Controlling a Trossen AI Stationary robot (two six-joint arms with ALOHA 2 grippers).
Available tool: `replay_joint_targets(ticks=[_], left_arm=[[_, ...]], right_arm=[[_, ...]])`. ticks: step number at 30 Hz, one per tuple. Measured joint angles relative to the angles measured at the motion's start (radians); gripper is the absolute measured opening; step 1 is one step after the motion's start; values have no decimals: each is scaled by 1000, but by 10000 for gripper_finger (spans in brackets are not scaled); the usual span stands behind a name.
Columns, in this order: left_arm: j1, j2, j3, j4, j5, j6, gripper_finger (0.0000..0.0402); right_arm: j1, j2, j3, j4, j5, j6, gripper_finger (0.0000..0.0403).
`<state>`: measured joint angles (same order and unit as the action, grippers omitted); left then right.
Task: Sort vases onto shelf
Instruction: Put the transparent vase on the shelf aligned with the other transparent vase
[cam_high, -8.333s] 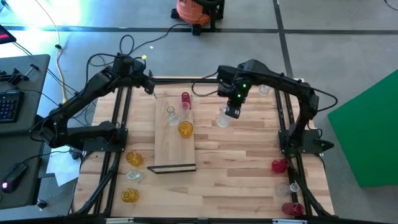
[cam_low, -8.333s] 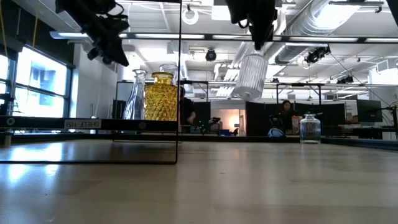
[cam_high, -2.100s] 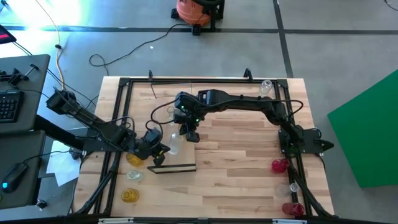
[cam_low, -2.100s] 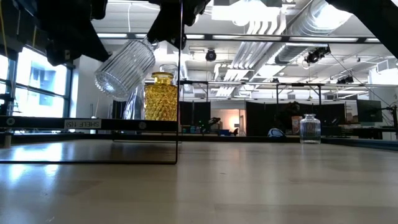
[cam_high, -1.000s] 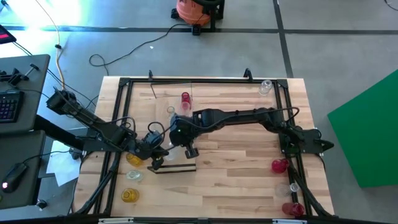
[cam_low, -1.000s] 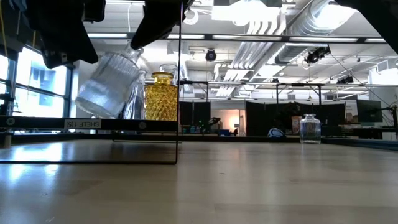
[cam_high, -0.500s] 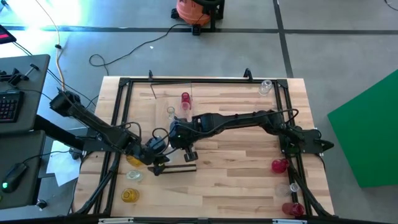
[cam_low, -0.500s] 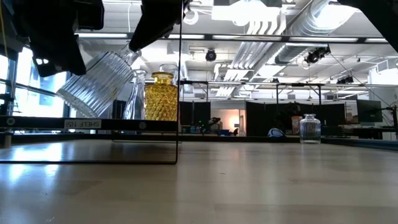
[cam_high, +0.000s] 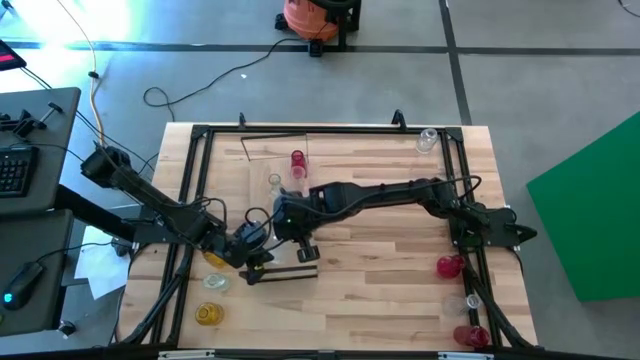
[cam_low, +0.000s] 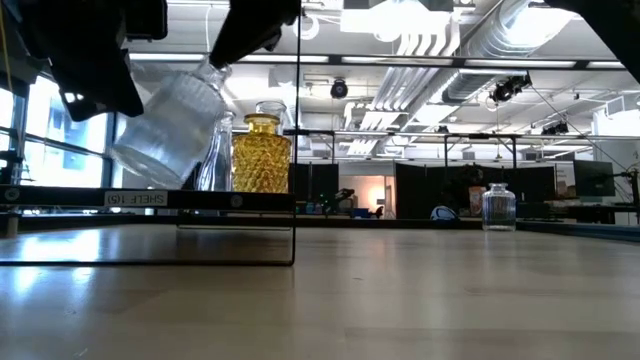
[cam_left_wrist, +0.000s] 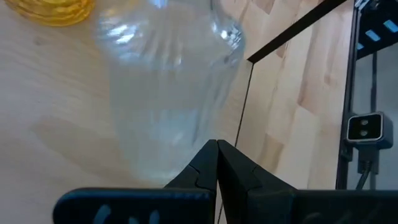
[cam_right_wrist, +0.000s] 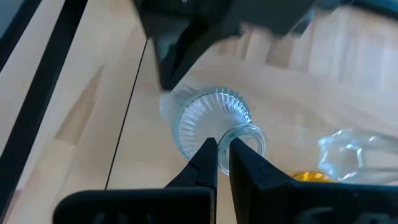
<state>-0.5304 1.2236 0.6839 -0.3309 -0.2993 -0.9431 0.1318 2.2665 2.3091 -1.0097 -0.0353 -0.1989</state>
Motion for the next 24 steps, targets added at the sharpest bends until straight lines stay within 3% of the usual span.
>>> replay_joint_targets(ticks=[9, 16, 24], left_arm=[[14, -7, 1, -40, -18, 34, 0], [85, -7, 0, -41, -22, 89, 0], [98, -36, -7, 39, 37, 111, 0]], right_arm=[[-5, 0, 0, -2, 2, -4, 0], [-27, -2, 0, -5, 8, -8, 0], [-31, -2, 0, -3, -6, -4, 0]])
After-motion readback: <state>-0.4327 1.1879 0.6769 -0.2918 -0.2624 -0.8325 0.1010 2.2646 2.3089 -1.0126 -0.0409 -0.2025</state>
